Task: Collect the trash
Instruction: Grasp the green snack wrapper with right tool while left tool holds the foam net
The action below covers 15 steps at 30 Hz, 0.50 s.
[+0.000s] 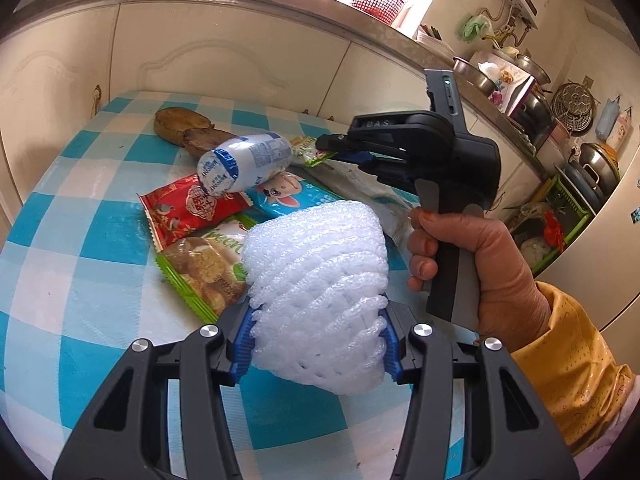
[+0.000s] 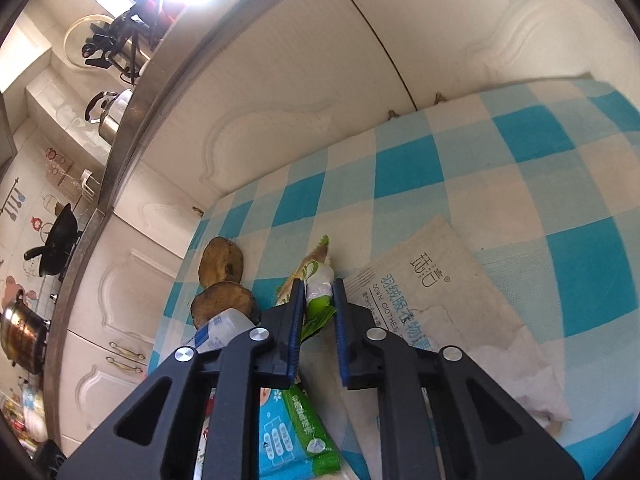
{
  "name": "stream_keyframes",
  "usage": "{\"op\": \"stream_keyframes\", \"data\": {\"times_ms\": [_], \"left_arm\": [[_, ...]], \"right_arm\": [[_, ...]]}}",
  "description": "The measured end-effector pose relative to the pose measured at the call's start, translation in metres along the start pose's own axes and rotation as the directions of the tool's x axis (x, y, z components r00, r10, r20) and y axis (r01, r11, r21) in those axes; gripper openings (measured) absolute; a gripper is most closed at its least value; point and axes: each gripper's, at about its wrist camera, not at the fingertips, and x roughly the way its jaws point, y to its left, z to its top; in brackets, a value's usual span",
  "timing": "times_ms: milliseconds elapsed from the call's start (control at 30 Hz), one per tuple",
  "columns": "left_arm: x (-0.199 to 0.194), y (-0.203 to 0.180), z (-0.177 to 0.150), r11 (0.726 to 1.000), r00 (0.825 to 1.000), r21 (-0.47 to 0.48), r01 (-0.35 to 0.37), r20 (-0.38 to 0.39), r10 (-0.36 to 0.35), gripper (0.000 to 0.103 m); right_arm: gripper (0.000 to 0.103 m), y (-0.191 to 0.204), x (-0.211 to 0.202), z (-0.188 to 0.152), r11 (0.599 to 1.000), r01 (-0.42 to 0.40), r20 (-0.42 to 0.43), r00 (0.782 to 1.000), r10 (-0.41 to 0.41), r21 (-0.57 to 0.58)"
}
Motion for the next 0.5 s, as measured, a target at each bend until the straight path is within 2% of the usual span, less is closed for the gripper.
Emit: {"op": "stream_keyframes", "data": {"times_ms": [233,500], "left_arm": [[-0.012,0.006,0.0,1.0,1.0,-0.015,0.006,0.024,-0.006,0.052],[-0.029,0.011,-0.002,1.0,0.998,-0.024,0.001,0.056,0.001,0.052]], "right_arm": [[0.012,0.006,-0.029,-0.008,1.0,0.008,0.052,0.999,-0.008,-0.008],[0.011,0.016,-0.079,-0.028,1.0,-0.018,0.097,0.995,0.018,-0.003]]}}
